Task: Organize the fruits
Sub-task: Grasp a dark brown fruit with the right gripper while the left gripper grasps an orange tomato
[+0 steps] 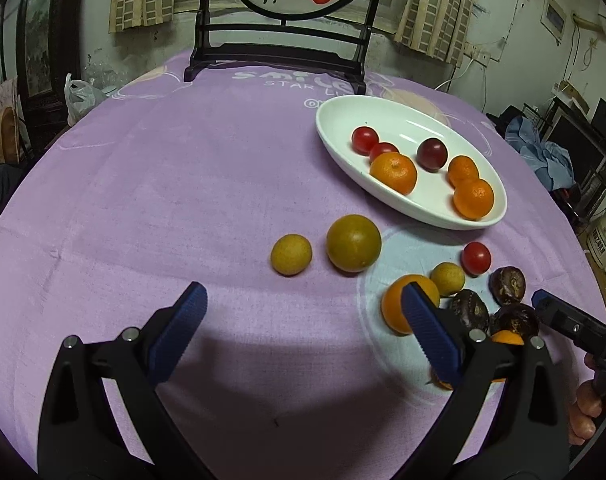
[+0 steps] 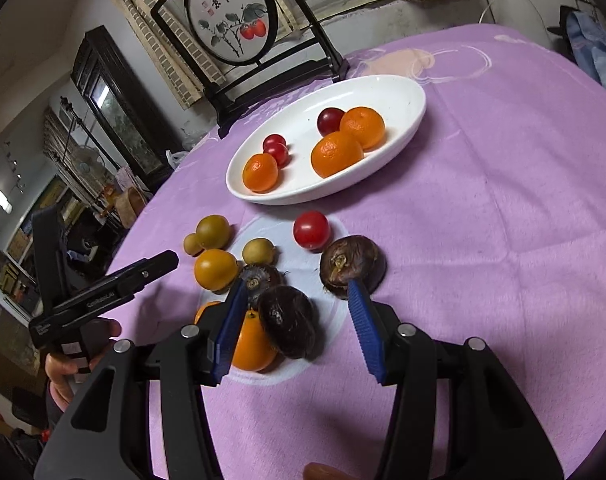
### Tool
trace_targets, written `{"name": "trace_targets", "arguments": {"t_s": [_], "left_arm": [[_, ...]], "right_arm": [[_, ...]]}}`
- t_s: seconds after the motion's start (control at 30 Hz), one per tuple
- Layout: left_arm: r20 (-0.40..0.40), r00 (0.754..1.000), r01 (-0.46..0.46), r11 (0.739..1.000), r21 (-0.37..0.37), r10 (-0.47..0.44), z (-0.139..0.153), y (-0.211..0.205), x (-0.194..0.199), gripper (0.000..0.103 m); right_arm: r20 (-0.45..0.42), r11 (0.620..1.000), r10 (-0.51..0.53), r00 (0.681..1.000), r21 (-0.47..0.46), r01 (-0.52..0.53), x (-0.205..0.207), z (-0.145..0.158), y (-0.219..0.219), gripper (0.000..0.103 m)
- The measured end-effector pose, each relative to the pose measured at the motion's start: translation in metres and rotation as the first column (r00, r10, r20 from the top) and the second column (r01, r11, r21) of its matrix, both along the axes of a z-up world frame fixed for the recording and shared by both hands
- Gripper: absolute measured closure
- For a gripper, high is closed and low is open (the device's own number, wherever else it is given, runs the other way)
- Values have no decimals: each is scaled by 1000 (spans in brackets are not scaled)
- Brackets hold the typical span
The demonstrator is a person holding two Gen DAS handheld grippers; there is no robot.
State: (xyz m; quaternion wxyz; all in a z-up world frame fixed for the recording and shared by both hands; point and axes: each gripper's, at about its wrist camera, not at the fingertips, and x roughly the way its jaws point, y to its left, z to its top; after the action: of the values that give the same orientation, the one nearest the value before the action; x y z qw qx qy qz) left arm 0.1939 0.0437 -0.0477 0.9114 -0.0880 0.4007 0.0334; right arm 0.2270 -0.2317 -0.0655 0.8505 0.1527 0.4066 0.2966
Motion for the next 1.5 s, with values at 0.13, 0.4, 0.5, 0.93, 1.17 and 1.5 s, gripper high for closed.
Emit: {"name": "trace_targets", "arguments": {"t_s": [0.13,0.4,0.5,0.93,1.17,1.5], "left_arm": [[4,1000,1,1000,16,-1,0,-1,-1,4],[-2,1000,8,1000,29,-8,0,-2,0,4],[5,1000,11,999,35,-11,1,-3,0,4],[24,998,51,997,58,-52,5,-13,-4,4],[31,982,187,982,27,-187,7,-27,-10,4],[0,904,425,900,91,-427,-1,-67,-25,5]], "right_arm": [[-5,1000,5,1000,8,-5,-1,-1,0,51],[-36,1000,31,999,-2,-32,0,-5,3,56],[-45,999,36,998,-3,-37,1,-6,5,59],[-87,998,62,994,23,-60,3,-13,4,64],[-120,993,93,988,82,-84,6,-17,3,64],[-117,990,77,990,130,-62,3,-14,-5,75]]}}
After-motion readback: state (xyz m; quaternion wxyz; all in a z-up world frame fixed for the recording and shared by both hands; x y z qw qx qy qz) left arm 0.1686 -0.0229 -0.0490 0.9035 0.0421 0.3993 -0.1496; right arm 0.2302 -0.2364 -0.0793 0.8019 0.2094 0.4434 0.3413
